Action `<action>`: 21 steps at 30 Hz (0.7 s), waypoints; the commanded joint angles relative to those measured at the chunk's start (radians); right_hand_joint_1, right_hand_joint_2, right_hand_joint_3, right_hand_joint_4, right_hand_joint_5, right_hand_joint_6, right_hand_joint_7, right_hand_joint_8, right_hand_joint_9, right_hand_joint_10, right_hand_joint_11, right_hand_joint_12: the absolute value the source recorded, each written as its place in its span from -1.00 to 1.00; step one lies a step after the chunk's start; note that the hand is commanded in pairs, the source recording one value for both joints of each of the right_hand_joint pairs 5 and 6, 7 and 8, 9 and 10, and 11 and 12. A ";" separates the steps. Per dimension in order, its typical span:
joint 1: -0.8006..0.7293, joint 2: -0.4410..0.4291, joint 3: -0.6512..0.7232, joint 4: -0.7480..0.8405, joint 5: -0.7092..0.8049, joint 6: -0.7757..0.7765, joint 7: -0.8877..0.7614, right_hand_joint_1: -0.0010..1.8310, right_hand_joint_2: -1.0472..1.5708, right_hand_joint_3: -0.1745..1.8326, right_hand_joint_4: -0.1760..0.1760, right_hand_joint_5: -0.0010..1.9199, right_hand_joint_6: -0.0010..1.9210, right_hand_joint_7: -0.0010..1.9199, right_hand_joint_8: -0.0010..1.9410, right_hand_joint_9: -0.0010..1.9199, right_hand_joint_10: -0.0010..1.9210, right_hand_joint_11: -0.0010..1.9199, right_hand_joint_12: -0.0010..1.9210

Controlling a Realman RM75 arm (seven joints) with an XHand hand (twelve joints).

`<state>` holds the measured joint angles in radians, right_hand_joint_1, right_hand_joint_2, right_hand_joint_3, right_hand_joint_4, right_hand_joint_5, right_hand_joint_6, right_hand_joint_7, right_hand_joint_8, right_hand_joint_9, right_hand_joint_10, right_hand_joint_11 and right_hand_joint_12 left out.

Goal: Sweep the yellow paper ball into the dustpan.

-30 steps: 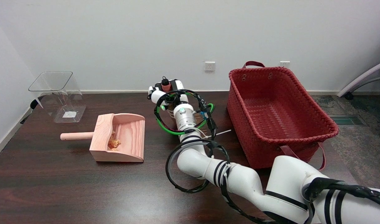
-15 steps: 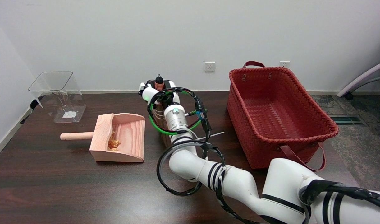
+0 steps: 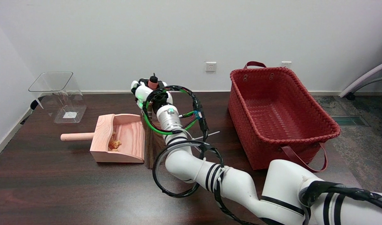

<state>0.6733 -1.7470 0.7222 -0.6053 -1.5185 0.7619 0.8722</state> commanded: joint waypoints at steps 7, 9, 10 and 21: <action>0.008 -0.013 0.007 -0.068 0.013 -0.117 0.094 0.45 0.45 0.30 0.00 1.00 1.00 1.00 0.98 1.00 1.00 1.00 1.00; 0.006 -0.013 0.007 -0.070 0.016 -0.117 0.094 0.45 0.46 0.29 0.00 1.00 1.00 1.00 0.98 1.00 1.00 1.00 1.00; 0.006 -0.013 0.007 -0.070 0.016 -0.117 0.094 0.45 0.46 0.29 0.00 1.00 1.00 1.00 0.98 1.00 1.00 1.00 1.00; 0.009 -0.015 0.002 -0.089 0.042 -0.120 0.094 0.44 0.48 0.26 0.00 1.00 1.00 1.00 0.98 1.00 1.00 1.00 1.00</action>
<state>0.6789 -1.7583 0.7268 -0.6642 -1.4946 0.6668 0.9498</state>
